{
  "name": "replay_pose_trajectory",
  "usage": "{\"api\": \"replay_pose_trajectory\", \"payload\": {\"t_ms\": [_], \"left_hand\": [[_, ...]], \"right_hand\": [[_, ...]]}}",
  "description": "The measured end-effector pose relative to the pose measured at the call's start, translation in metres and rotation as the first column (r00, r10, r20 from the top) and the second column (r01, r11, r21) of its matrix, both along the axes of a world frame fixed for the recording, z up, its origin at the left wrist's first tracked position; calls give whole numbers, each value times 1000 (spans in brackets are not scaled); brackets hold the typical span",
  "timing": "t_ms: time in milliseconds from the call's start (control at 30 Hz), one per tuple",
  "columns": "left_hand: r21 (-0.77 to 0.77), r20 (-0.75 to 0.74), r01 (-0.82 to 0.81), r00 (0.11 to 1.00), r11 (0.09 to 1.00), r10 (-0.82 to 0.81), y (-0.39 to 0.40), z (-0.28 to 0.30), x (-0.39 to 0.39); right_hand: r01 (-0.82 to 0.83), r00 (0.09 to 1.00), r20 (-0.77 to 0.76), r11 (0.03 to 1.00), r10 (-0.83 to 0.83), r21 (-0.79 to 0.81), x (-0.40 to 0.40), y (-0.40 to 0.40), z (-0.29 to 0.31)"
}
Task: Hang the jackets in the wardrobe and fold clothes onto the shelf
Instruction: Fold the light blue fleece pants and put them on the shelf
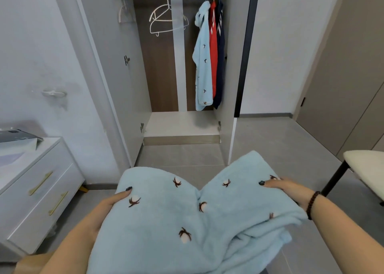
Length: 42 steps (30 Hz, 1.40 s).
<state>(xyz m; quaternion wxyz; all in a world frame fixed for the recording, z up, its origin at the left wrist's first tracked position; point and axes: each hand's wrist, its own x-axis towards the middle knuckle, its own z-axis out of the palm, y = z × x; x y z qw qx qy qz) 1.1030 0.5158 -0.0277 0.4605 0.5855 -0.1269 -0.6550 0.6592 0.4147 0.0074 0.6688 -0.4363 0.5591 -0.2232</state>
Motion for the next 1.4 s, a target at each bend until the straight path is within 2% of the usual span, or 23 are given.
{"api": "replay_pose_trajectory", "payload": {"t_ms": [67, 200, 267, 333, 433, 500, 533, 567, 633, 700, 800, 867, 1000, 1033, 1100, 1167, 1200, 1267, 1333, 1400], "left_hand": [[-126, -55, 48, 997, 991, -56, -7, 29, -20], [-319, 235, 73, 972, 945, 4, -23, 70, -67], [-377, 286, 33, 955, 926, 83, -25, 79, -87], [-440, 240, -28, 960, 897, 148, -25, 78, -103], [-464, 122, -96, 978, 881, 171, -18, 71, -118], [-428, -13, -134, 990, 894, 142, -11, 68, -115], [-431, -90, -145, 989, 891, 117, -7, 66, -109], [-438, -152, -167, 982, 883, 110, -2, 66, -103], [-423, -229, -217, 965, 880, 128, 10, 60, -82], [-419, -210, -191, 972, 888, 110, 20, 50, -63], [-392, -101, -139, 989, 909, 107, 30, 39, -50], [-376, -48, -142, 990, 915, 134, 30, 33, -47], [-208, -25, -145, 989, 967, 143, 26, 26, -35], [-192, -23, -161, 987, 968, 160, 25, 24, -32], [-154, 24, -207, 977, 966, 213, 24, 23, -29], [-157, 49, -249, 964, 956, 260, 22, 20, -30], [-152, 91, -248, 960, 957, 263, 19, 17, -30], [-170, 219, -192, 949, 967, 227, 15, 12, -28], [-222, 217, -91, 966, 971, 140, 22, 8, -27], [-139, 252, -113, 957, 984, 146, 25, 9, -28]], "right_hand": [[-43, 995, -101, 985, 26, -167, 15, -14, 37], [-184, 923, -386, 875, -3, -447, 53, -28, 90], [-232, 891, -448, 782, -68, -579, 81, -19, 108], [-343, 834, -539, 652, -120, -676, 111, -2, 118], [-556, 708, -680, 444, -190, -703, 159, 33, 114], [-617, 694, -685, 307, -223, -725, 187, 55, 101], [-634, 705, -684, 269, -185, -725, 199, 66, 93], [-644, 722, -685, 264, -101, -718, 208, 77, 85], [-664, 736, -665, 321, 125, -675, 221, 90, 71], [-698, 712, -647, 377, 273, -609, 228, 91, 60], [-757, 651, -651, 401, 389, -517, 235, 90, 36], [-759, 651, -609, 404, 453, -511, 243, 98, 23], [-776, 626, -605, 325, 492, -540, 262, 116, 8], [-768, 636, -586, 338, 503, -544, 263, 118, 7], [-683, 726, -457, 457, 514, -570, 259, 115, 7], [-525, 846, -290, 602, 448, -602, 248, 107, 8], [-471, 878, -267, 623, 396, -625, 242, 103, 5], [-529, 849, -386, 552, 362, -645, 231, 102, -4], [-661, 750, -531, 424, 394, -619, 224, 108, -20], [-739, 671, -636, 285, 380, -610, 222, 116, -35]]}}
